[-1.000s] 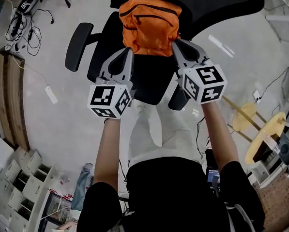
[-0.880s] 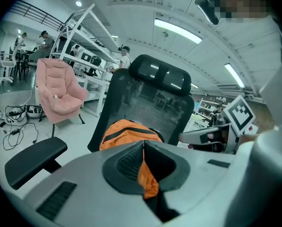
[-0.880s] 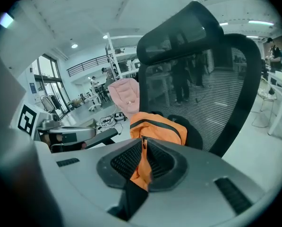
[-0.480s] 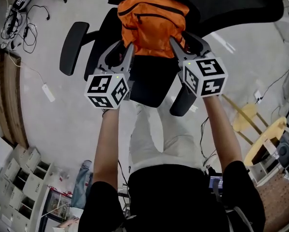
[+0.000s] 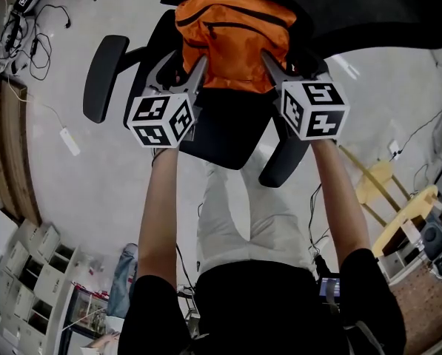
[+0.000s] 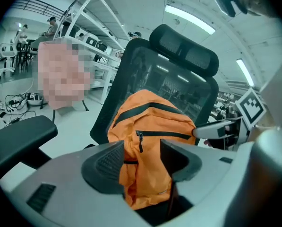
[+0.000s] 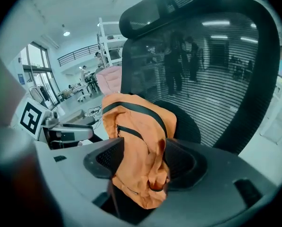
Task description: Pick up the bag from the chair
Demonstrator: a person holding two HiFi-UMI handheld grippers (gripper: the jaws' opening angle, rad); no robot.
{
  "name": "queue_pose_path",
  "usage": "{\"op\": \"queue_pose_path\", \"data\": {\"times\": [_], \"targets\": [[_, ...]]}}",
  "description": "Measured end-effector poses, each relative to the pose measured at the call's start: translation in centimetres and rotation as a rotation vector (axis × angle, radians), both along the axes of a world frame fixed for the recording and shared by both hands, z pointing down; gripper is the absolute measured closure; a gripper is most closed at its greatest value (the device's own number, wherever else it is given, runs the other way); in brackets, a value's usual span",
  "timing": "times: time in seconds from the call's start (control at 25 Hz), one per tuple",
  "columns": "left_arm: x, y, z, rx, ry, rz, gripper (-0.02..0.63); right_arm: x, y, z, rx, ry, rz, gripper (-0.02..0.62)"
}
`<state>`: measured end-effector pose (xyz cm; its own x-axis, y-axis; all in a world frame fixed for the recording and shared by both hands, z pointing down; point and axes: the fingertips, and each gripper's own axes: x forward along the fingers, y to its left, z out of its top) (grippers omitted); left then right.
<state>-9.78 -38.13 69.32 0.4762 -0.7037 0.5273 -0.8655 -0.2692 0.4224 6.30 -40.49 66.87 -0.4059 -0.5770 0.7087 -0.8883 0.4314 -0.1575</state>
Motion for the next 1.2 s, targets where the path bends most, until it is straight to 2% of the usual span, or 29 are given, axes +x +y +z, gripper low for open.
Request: {"op": "queue_pose_path", "data": {"times": [0.2,0.4,0.56,0.84,1.0,1.08,1.12,1.16,1.2], "targets": [[-1.0,-2.5,0.8,0.025,-0.027,-0.028,0.351,0.0,-1.0,1.6,-0.013,0.013,-0.008,0.328],[-1.2,-4.4,1.5,0.054,-0.078,-0.009,0.33,0.0,-1.5,2.9,-0.031,0.015,-0.008,0.325],[-1.9,-5.9,1.8,0.075,-0.087,-0.019,0.319,-0.2,-2.0,3.6,-0.035,0.023,-0.004,0.325],[-0.5,-7.6,2.7,0.08,-0.138,0.037,0.308,-0.3,-2.8,4.2,-0.028,0.057,0.017,0.325],[0.3,-7.9,2.9,0.063,-0.149,0.054,0.31,-0.1,-3.1,4.3,-0.04,0.043,0.039,0.325],[0.2,-7.8,2.9,0.057,-0.164,0.065,0.337,-0.2,-3.2,4.2,-0.047,0.037,0.051,0.325],[0.1,-7.8,2.9,0.056,-0.175,0.068,0.389,-0.1,-3.2,4.2,-0.049,0.042,0.055,0.34],[0.1,-7.7,2.9,0.055,-0.185,0.072,0.439,0.0,-3.2,4.3,-0.047,0.052,0.058,0.379],[0.1,-7.6,2.8,0.054,-0.19,0.077,0.45,0.2,-3.2,4.3,-0.044,0.064,0.059,0.405]]}}
